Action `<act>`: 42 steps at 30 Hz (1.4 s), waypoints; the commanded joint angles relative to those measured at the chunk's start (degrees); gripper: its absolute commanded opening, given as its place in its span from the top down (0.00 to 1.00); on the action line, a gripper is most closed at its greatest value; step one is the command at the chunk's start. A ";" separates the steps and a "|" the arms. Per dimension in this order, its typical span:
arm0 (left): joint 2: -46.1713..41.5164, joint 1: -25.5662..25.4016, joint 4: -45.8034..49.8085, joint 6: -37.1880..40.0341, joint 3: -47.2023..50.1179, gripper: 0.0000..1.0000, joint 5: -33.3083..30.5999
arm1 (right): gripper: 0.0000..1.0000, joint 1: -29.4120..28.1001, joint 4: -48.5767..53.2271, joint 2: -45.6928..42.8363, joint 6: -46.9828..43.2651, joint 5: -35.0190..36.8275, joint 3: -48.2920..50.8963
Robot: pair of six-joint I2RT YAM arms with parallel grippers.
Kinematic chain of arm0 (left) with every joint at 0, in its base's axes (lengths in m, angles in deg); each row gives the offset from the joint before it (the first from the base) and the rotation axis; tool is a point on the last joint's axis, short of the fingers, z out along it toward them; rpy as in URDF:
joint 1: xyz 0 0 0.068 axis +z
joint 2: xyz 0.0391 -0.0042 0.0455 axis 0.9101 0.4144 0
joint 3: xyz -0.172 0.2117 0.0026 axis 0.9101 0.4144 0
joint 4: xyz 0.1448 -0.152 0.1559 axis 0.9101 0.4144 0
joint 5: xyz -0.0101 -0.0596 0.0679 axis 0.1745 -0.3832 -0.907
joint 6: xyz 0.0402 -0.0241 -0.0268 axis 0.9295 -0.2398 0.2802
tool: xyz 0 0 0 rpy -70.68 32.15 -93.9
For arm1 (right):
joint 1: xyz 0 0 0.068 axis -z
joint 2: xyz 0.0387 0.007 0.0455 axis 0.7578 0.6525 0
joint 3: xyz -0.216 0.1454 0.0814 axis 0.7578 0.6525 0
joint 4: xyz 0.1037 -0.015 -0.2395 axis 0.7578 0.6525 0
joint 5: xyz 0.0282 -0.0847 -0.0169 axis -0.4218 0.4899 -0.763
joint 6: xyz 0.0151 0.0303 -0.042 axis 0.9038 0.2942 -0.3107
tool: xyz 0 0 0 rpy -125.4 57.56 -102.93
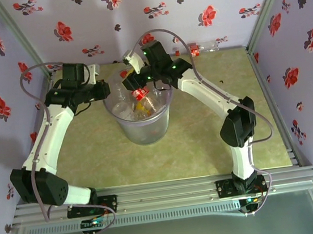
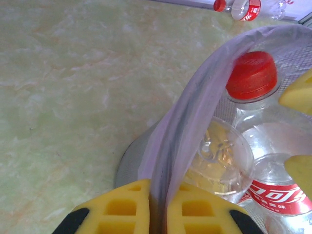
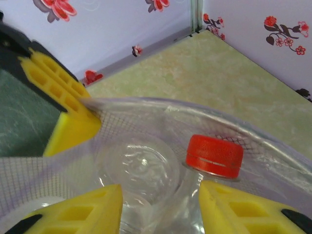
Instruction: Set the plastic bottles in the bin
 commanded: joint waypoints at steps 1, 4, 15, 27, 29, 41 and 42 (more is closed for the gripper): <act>-0.22 -0.27 -0.07 1.67 -2.28 1.00 1.53 | 0.58 0.17 1.79 -3.83 -0.12 1.34 5.42; -0.05 -0.27 -0.01 1.65 -2.44 1.00 1.44 | 0.60 0.17 0.05 -6.10 -0.03 1.89 8.76; 0.22 -0.18 -1.07 0.26 -2.36 1.00 1.36 | 0.42 2.69 -3.36 -10.72 6.81 1.33 5.59; -0.96 2.44 -2.22 -1.71 -1.19 1.00 -0.48 | 0.38 17.77 -17.01 -16.91 27.43 13.23 16.01; -1.35 2.99 -2.74 -2.15 -0.64 1.00 -0.59 | 0.39 21.36 -15.96 -14.88 28.87 16.20 15.31; -1.36 5.65 -4.63 -4.16 0.81 1.00 -2.57 | 0.37 40.35 -21.71 15.79 43.61 15.69 -2.00; -1.27 5.94 -4.72 -4.26 0.85 1.00 -2.93 | 0.37 40.65 -21.03 18.19 43.06 16.50 -4.82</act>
